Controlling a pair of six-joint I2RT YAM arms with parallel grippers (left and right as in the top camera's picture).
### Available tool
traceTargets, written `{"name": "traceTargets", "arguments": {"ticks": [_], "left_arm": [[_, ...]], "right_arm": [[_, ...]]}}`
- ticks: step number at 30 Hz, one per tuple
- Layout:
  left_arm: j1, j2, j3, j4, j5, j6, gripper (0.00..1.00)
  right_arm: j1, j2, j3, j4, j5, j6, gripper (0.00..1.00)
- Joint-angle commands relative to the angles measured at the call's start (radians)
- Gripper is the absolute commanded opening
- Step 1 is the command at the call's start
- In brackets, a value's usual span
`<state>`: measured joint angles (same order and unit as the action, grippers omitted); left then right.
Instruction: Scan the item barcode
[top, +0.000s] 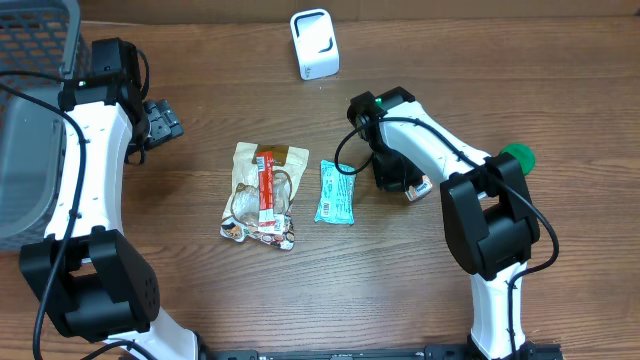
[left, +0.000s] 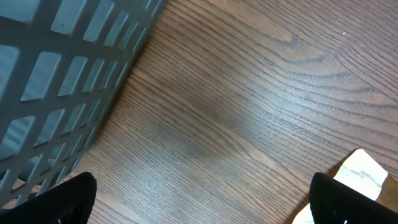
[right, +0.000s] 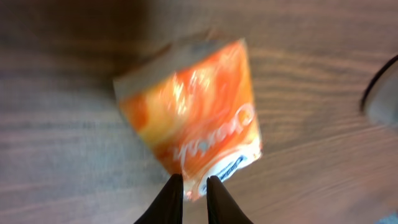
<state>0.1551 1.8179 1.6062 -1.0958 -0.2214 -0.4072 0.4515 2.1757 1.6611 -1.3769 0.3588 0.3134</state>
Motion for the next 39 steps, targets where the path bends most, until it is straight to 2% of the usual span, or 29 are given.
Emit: {"name": "traceTargets", "arguments": {"ticks": [1,2,3,5,6,12,15,21,29,34,39], "left_arm": [[0.002,-0.021,0.02,0.001,-0.01,0.026,1.0],[0.002,-0.021,0.02,0.001,-0.01,0.026,1.0],[0.002,-0.021,0.02,0.001,-0.01,0.026,1.0],[0.002,-0.021,0.02,0.001,-0.01,0.026,1.0],[0.002,-0.021,0.02,0.001,-0.01,0.026,1.0],[0.002,-0.021,0.02,0.001,-0.01,0.026,1.0],[0.002,-0.021,0.02,0.001,-0.01,0.026,1.0],[0.002,-0.021,0.02,0.001,-0.01,0.026,1.0],[0.002,-0.021,0.02,0.001,-0.01,0.026,1.0],[0.002,-0.021,0.02,0.001,-0.01,0.026,1.0],[0.002,-0.021,0.02,0.001,-0.01,0.026,1.0]], "right_arm": [[-0.013,-0.08,0.059,0.03,0.051,0.05,0.14],[-0.022,-0.094,0.063,0.042,0.041,0.088,0.15],[-0.033,-0.108,0.064,0.061,0.01,0.117,0.21],[-0.062,-0.119,0.063,0.093,-0.051,0.137,0.52],[-0.072,-0.119,0.063,0.102,-0.064,0.137,0.52],[-0.166,-0.102,0.042,0.203,-0.076,0.27,0.52],[-0.206,-0.1,0.014,0.285,-0.103,0.319,0.45],[-0.251,-0.099,-0.042,0.403,-0.331,0.318,0.4],[-0.235,-0.099,-0.12,0.448,-0.333,0.32,0.39],[-0.235,-0.099,-0.174,0.494,-0.348,0.405,0.35],[-0.214,-0.099,-0.175,0.478,-0.433,0.331,0.33]]}}
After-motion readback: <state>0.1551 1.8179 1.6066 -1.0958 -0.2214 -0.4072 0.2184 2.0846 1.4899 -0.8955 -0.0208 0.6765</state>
